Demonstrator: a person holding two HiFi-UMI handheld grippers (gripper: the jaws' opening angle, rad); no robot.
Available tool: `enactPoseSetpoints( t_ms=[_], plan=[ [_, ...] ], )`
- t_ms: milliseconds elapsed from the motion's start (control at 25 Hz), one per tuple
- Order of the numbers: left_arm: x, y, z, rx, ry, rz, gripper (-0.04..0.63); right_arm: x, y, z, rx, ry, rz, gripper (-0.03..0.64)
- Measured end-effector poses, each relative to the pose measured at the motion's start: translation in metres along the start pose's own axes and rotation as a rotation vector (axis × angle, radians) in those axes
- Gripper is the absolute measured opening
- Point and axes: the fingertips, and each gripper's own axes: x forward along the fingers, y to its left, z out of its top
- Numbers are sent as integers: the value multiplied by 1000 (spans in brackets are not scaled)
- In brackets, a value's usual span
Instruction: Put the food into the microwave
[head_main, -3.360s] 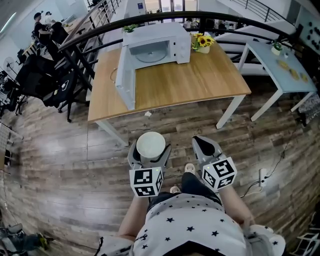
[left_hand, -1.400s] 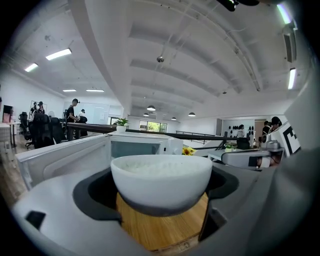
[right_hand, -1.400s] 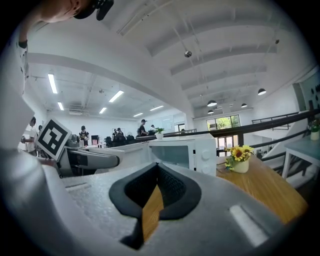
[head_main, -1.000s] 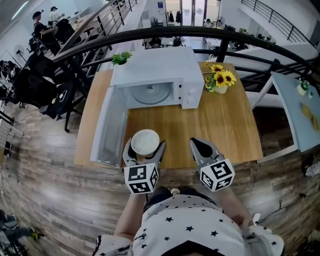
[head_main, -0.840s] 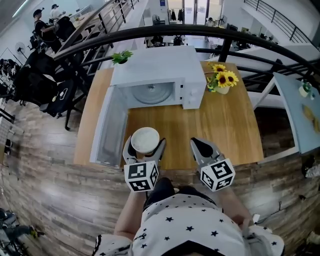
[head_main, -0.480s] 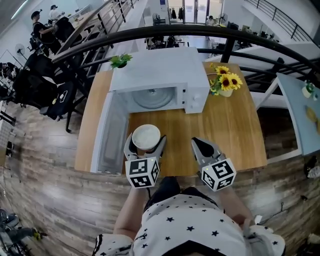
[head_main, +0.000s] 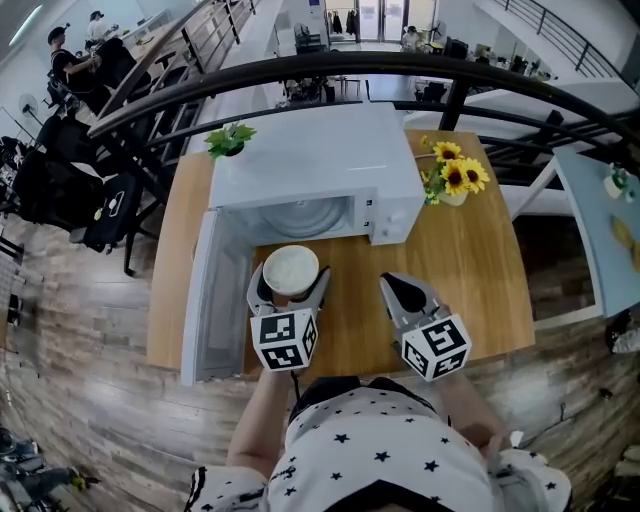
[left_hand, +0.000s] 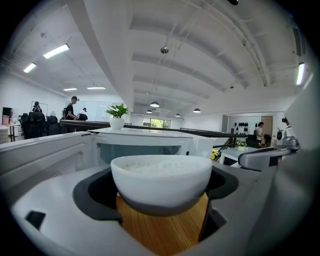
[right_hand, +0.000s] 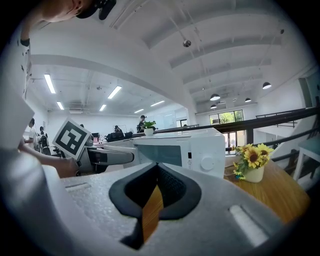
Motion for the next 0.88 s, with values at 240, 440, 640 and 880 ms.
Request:
enactPoseSetpoints(
  t_ms=[240, 440, 640, 880],
  plan=[
    [30, 10, 3, -2, 18, -7, 514, 24, -11, 4, 6, 17, 0, 6],
    [53, 15, 3, -3, 34, -10, 514, 41, -21, 3, 12, 35, -1, 6],
    [74, 20, 0, 4, 52, -11, 514, 54, -31, 2, 23, 49, -5, 6],
    [97, 25, -3, 11, 65, -16, 514, 65, -38, -4, 34, 67, -8, 6]
  ],
)
